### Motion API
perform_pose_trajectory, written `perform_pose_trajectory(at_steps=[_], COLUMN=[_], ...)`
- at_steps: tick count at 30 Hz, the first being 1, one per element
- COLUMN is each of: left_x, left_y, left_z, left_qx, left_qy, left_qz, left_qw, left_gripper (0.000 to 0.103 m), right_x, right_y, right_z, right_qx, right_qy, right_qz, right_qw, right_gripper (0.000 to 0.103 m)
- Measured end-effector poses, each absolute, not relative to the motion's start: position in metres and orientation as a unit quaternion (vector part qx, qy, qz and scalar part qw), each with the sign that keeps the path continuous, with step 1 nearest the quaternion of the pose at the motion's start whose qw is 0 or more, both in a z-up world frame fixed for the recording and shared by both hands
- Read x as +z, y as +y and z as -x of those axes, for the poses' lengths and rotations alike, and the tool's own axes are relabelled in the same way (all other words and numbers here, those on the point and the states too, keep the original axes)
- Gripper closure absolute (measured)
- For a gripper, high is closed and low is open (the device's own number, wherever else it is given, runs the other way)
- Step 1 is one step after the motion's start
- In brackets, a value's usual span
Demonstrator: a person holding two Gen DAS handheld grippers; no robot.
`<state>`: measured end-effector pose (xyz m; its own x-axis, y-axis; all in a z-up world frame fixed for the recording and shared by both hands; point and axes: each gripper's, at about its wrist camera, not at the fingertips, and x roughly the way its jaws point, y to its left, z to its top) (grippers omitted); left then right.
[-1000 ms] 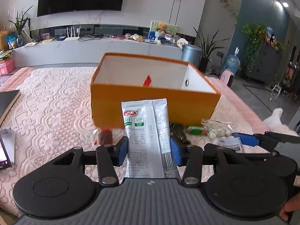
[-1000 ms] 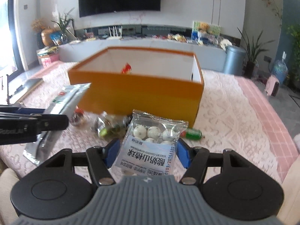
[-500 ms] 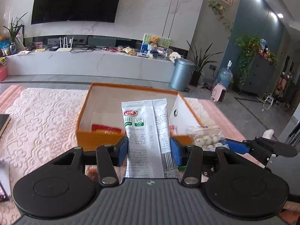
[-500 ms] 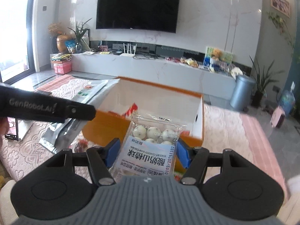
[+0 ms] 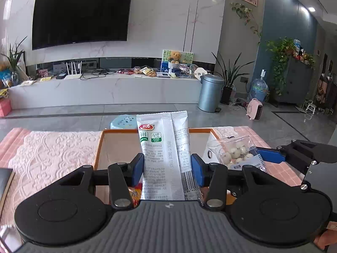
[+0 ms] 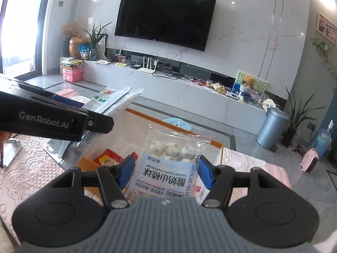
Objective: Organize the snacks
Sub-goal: 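Lift both held packets and carry them over the orange box, then lower both packets into the box and open both tools to release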
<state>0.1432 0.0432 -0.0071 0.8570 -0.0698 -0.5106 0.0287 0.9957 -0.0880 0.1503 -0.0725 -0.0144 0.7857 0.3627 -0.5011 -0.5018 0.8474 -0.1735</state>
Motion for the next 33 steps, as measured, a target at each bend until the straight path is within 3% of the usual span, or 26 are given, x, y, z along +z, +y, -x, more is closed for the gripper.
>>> perform_pose_trajectory(at_steps=[33], left_x=[-0.092], left_y=[0.066], left_z=[-0.266], left_qx=[-0.011], left_qy=[0.446], left_qz=[-0.006], left_qw=[0.895], left_gripper=[0.049], right_x=[-0.107], right_y=[-0.020], right_z=[-0.313], right_qx=[0.223], right_qy=[0.419], right_qz=[0.175], right_qw=[0.863], right_gripper=[0.040])
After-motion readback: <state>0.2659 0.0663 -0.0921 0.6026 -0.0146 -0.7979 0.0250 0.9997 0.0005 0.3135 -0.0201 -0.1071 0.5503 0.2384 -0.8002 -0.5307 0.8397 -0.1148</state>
